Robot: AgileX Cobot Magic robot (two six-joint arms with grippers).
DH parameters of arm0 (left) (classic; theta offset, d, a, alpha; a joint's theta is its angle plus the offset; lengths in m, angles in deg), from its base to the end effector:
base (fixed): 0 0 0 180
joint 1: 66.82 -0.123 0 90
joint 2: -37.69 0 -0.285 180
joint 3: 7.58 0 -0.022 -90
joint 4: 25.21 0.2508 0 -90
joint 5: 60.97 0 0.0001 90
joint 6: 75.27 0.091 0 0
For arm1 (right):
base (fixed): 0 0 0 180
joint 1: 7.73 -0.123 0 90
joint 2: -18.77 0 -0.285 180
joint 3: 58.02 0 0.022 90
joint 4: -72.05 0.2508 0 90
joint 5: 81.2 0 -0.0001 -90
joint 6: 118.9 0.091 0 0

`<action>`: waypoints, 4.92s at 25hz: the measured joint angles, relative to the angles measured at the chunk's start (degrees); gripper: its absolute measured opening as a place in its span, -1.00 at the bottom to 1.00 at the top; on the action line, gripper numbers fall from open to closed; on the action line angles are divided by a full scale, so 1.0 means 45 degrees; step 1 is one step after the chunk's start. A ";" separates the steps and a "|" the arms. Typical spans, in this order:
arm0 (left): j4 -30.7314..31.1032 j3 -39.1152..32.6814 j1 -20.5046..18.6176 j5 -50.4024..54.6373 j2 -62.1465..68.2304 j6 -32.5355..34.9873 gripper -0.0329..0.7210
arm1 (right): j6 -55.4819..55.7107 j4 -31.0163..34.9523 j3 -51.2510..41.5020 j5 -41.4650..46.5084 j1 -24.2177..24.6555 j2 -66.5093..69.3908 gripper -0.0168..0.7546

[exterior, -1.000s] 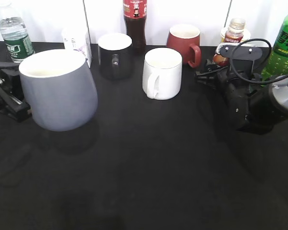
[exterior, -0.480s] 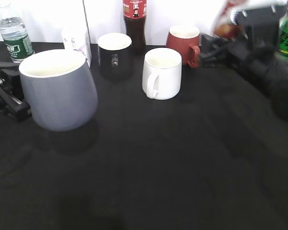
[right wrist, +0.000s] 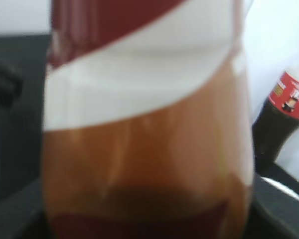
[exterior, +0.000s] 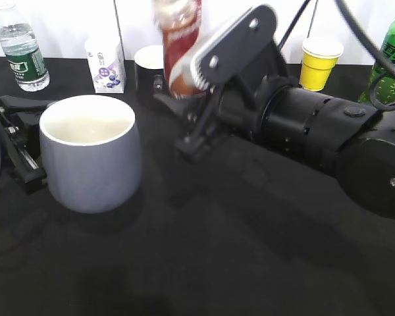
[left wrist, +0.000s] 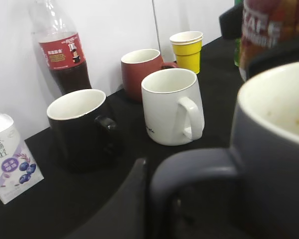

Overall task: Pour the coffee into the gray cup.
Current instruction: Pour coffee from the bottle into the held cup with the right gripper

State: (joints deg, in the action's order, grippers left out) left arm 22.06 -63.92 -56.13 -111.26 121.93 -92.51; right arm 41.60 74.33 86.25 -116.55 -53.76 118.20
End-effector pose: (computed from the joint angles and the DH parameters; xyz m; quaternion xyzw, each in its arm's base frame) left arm 0.2079 -0.0915 0.2119 0.3614 0.6712 -0.1928 0.6179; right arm 0.2298 0.2352 0.2262 -0.3972 0.6539 0.1494 0.6264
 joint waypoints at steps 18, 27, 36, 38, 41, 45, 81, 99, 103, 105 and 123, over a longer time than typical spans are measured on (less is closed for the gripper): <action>0.2154 0.0000 0.0000 0.0476 0.0000 0.0000 -0.81 | -0.9989 0.0379 0.0000 0.0431 0.0000 0.0000 0.41; 0.2264 0.0000 0.0000 -0.0050 0.0000 0.0000 -0.81 | -1.2554 0.0420 0.0000 -0.0767 0.0000 0.0000 0.41; 0.2264 0.0000 0.0000 -0.0862 0.0000 0.0000 -0.81 | -1.4412 0.1242 0.0000 -0.1623 0.0000 0.0000 0.41; 0.2264 0.0000 0.0000 -0.0935 0.0000 0.0000 -0.81 | -1.4701 0.1519 0.0000 -0.1761 -0.0010 0.0000 0.41; 0.2264 0.0000 0.0000 -0.1119 0.0000 0.0000 -0.81 | -1.5077 0.1676 0.0000 -0.2046 -0.0010 0.0000 0.41; 0.2252 0.0000 0.0000 -0.1122 0.0000 0.0000 -0.81 | -1.5395 0.1692 0.0000 -0.2143 -0.0010 0.0000 0.41; 0.2142 0.0000 0.0000 -0.1109 0.0000 0.0000 -0.81 | -1.6872 0.1476 0.0000 -0.2912 -0.0014 0.0000 0.41; 0.2142 0.0000 0.0000 -0.1022 0.0000 0.0000 -0.81 | -1.6971 0.1226 0.0000 -0.2924 -0.0014 0.0000 0.41; 0.2142 0.0000 0.0000 -0.1022 0.0000 0.0000 -0.81 | -1.6971 0.1124 0.0000 -0.2924 -0.0014 0.0000 0.41; 0.2142 0.0000 0.0000 -0.1022 0.0000 0.0000 -0.81 | -1.6971 0.1124 0.0000 -0.2924 -0.0014 0.0000 0.41; 0.1796 0.0000 0.0000 -0.1022 0.0000 0.0000 -0.81 | -1.0976 0.1089 0.0000 -0.1973 -0.0014 0.0000 0.41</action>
State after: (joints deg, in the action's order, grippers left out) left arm 30.14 -63.92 -56.13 -115.86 121.93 -92.51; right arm -7.79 79.23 86.25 -125.43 -53.83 118.20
